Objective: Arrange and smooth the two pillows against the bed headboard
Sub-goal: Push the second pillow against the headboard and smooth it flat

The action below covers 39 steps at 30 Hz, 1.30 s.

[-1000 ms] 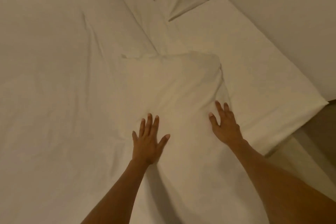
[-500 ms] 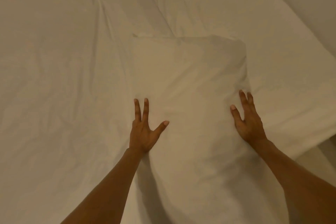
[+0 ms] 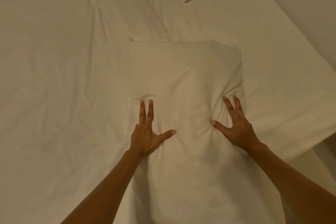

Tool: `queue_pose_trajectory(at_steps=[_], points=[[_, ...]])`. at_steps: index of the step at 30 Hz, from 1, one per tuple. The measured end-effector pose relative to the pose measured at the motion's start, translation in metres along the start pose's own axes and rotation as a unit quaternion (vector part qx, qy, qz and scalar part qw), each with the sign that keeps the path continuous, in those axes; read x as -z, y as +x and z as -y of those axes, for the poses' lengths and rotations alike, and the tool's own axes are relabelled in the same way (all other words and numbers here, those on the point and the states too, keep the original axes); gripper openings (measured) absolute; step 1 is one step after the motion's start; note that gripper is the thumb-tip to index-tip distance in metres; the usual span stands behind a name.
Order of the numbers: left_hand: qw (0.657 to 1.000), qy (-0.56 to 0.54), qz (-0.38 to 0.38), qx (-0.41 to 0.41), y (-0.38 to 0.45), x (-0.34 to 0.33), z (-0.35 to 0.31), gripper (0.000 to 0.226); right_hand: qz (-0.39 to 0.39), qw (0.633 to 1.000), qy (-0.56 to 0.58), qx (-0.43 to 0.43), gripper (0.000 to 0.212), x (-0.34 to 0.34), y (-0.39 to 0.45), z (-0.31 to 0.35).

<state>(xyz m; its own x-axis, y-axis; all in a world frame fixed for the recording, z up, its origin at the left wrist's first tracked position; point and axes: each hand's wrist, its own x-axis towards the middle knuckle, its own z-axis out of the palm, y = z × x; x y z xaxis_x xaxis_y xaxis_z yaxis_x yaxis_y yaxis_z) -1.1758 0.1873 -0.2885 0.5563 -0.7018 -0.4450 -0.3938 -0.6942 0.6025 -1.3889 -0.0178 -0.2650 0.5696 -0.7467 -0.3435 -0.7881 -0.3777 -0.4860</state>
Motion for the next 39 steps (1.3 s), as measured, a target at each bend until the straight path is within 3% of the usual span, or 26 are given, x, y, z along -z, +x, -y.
queue_pose_trajectory(at_steps=[4, 7, 10, 17, 23, 32, 39], points=[[1.0, -0.003, 0.013, -0.004, -0.008, 0.002, -0.008, 0.124, 0.01, 1.0, 0.023, 0.003, 0.093, 0.002, -0.008, 0.0], [1.0, -0.009, 0.024, 0.01, -0.007, 0.001, -0.011, 0.131, 0.068, 0.998, 0.003, -0.01, 0.106, 0.005, -0.009, 0.004], [1.0, -0.015, 0.021, 0.015, -0.005, 0.0, -0.01, 0.134, 0.071, 0.997, -0.004, -0.019, 0.115, 0.005, -0.009, 0.008], [0.999, -0.033, -0.005, -0.003, -0.012, 0.01, -0.019, 0.134, 0.006, 1.0, 0.023, 0.013, 0.111, 0.011, -0.02, 0.011], [0.999, -0.032, -0.021, -0.031, -0.022, 0.022, -0.036, 0.134, 0.003, 0.999, -0.021, 0.031, 0.11, 0.028, -0.027, 0.016], [1.0, -0.007, 0.026, 0.003, -0.014, 0.014, -0.015, 0.128, 0.072, 0.997, -0.017, 0.0, 0.109, 0.019, -0.019, 0.005], [1.0, -0.022, 0.011, -0.007, -0.006, -0.002, 0.011, 0.122, 0.111, 0.994, 0.008, 0.017, 0.102, 0.008, -0.003, -0.025]])
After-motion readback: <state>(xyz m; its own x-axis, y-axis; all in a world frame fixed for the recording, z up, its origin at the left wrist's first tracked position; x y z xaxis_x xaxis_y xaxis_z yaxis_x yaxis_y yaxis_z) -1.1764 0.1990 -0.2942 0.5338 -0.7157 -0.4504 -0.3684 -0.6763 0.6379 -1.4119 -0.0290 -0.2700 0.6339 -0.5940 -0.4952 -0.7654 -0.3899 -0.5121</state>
